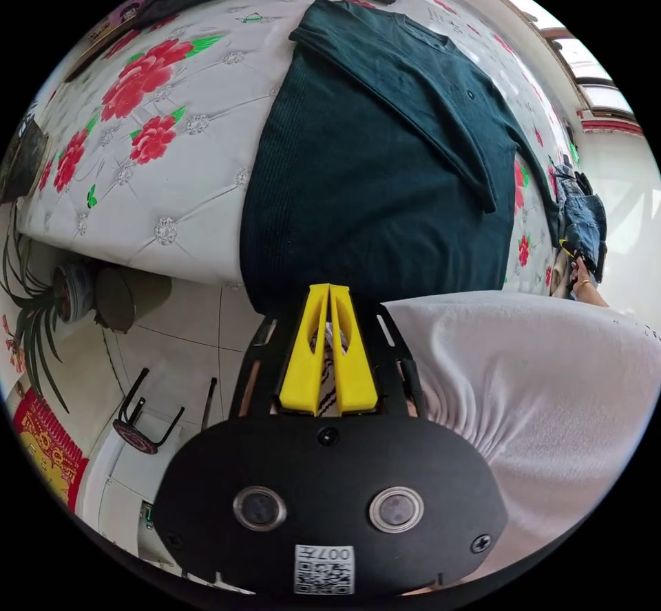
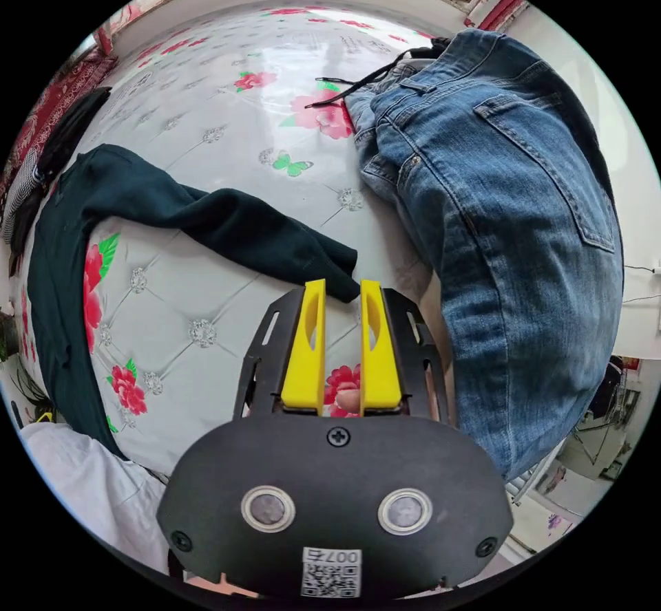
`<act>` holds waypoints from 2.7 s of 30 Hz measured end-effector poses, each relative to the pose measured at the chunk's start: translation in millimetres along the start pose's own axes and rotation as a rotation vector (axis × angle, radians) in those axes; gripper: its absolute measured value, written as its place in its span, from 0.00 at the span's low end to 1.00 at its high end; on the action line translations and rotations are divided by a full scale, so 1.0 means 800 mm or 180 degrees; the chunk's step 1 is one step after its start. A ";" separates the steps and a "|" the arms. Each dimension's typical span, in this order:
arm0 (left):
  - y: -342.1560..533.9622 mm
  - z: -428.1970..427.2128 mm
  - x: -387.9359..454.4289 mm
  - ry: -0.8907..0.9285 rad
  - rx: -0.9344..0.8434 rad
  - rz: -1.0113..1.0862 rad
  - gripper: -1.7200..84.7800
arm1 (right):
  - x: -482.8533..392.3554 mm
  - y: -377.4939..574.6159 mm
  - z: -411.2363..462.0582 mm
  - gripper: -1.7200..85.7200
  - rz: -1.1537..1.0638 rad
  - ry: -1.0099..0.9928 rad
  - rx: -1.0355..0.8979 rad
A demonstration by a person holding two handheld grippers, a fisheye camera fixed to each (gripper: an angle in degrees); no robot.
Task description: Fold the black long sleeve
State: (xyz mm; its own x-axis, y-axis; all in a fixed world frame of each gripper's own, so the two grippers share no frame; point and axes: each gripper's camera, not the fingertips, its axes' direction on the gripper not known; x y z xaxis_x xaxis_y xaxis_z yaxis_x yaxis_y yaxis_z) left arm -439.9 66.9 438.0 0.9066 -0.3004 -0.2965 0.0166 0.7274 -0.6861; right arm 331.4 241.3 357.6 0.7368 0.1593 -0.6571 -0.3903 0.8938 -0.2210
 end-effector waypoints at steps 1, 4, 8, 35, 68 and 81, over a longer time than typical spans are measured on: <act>-0.002 0.000 0.003 -0.0014 -0.0004 0.0005 0.01 | 0.001 -0.009 0.018 0.06 -0.0078 0.0003 -0.0118; -0.008 0.001 0.019 -0.0065 -0.0014 0.0064 0.01 | -0.005 -0.018 0.041 0.05 -0.0345 -0.0008 -0.0174; -0.017 0.006 0.036 -0.0175 -0.0060 0.0301 0.01 | -0.008 -0.019 0.045 0.02 -0.0579 -0.0011 -0.0379; 0.030 -0.031 -0.124 0.0270 0.0848 0.0865 0.01 | -0.555 0.270 -0.427 0.02 -0.3275 -0.2691 0.0092; -0.083 -0.008 -0.044 0.0184 0.0429 0.1118 0.09 | -0.623 0.240 -0.095 0.04 -0.1445 -0.1128 0.0380; -0.148 0.001 -0.010 -0.0024 0.0067 0.1020 0.08 | -0.616 0.216 -0.159 0.04 -0.1724 -0.0881 0.0892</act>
State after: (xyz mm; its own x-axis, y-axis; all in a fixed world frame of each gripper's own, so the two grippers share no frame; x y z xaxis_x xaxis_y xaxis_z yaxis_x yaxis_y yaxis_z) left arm -448.7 -16.3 522.2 0.8701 -0.0494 -0.4904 -0.2617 0.7969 -0.5445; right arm -169.7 263.6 551.7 0.9173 -0.2744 -0.2886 0.2054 0.9469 -0.2475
